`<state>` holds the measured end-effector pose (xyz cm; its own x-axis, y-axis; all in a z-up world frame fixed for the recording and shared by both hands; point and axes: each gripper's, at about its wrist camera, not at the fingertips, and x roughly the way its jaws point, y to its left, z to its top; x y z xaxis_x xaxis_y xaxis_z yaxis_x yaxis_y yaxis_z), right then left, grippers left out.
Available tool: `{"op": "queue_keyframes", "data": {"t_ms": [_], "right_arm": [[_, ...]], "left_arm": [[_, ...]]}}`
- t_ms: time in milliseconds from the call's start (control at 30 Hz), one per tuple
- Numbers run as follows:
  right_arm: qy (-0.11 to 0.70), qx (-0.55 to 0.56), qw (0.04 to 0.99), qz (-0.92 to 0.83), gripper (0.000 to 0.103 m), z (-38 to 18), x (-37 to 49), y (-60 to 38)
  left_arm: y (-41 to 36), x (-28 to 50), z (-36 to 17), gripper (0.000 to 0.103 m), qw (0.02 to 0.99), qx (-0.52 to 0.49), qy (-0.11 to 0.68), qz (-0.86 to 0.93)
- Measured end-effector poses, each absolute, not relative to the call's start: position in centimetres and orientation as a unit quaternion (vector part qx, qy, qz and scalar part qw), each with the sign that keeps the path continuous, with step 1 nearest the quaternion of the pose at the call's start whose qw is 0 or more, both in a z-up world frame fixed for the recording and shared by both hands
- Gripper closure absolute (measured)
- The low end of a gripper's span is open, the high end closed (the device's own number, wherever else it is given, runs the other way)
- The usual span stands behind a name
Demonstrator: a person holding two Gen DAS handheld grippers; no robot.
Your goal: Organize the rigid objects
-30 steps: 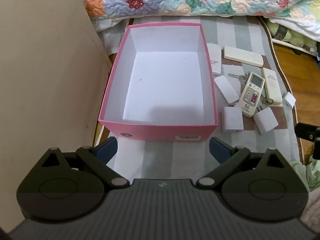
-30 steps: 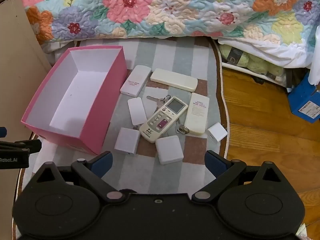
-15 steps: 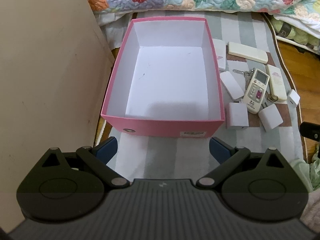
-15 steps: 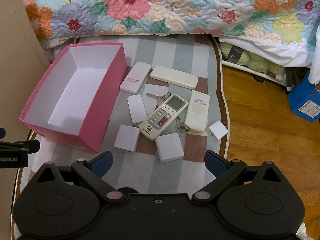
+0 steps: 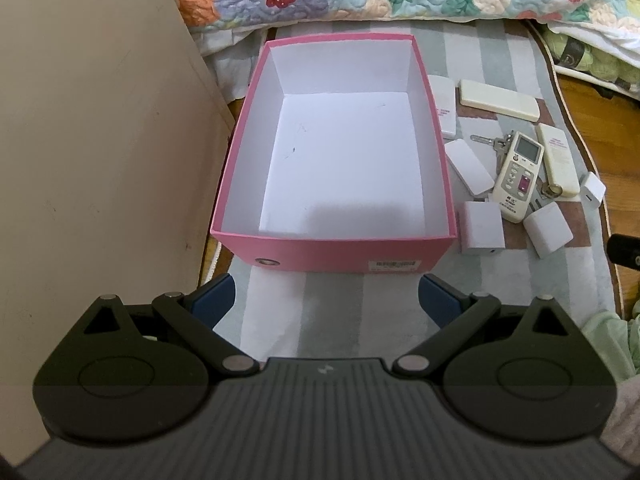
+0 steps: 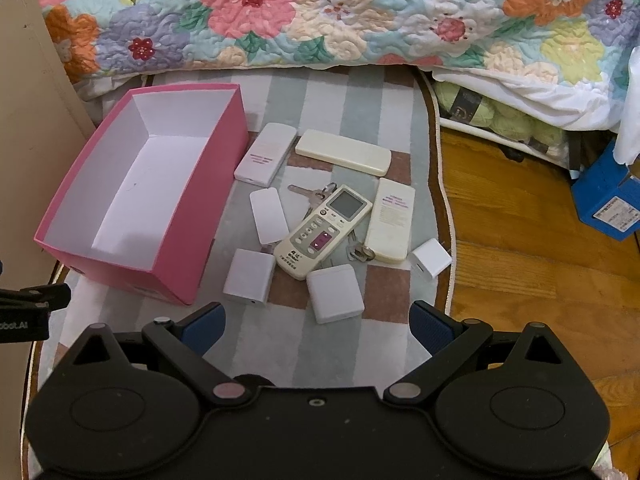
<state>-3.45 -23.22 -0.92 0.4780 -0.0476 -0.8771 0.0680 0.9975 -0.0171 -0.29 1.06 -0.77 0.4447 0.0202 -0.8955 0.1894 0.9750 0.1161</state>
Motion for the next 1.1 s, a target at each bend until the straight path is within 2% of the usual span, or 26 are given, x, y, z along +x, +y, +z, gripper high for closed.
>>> {"op": "queue_keyframes", "data": {"t_ms": [1100], "right_arm": [[0.507, -0.011, 0.862, -0.027, 0.003, -0.2, -3.9, -22.1]], "left_arm": [[2.4, 0.0, -1.1, 0.004, 0.841, 0.08, 0.533, -0.051]]}}
